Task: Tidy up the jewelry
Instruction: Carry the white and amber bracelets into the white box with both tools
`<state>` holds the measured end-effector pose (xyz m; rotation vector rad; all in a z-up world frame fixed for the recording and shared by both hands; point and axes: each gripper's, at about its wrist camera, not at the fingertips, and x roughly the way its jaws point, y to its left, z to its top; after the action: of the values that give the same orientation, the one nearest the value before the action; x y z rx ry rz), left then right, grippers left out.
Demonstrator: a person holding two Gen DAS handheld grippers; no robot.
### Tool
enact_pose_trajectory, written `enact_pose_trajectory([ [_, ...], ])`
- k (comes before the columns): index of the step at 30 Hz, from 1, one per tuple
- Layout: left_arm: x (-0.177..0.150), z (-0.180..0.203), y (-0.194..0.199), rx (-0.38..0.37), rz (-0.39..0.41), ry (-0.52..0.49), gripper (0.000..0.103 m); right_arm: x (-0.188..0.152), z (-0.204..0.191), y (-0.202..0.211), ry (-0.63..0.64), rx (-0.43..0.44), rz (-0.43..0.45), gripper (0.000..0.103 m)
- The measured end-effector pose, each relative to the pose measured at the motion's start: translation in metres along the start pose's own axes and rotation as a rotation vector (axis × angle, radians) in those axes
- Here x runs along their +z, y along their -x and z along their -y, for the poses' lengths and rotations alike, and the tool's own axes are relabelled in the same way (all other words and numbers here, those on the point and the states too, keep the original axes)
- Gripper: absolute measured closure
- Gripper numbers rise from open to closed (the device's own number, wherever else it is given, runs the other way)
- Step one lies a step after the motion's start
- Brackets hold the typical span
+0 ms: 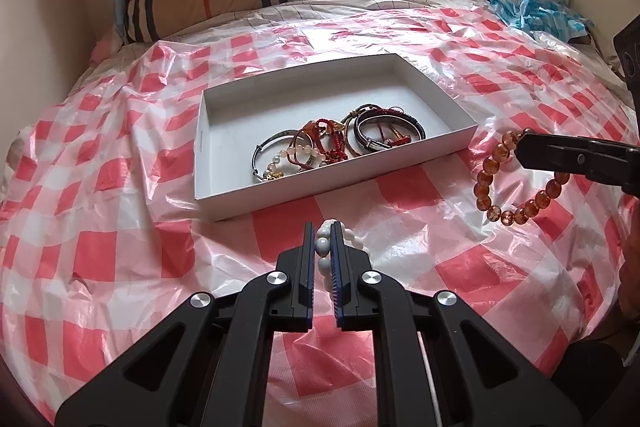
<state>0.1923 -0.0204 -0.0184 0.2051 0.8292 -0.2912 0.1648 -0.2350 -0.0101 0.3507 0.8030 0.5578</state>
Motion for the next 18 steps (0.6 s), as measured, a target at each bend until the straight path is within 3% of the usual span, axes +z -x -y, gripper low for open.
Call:
enact_pose_trajectory([
  [18, 0.025, -0.009, -0.005, -0.029, 0.045, 0.038, 0.096, 0.027, -0.002, -0.017, 0.025, 0.035, 0.042, 0.091],
])
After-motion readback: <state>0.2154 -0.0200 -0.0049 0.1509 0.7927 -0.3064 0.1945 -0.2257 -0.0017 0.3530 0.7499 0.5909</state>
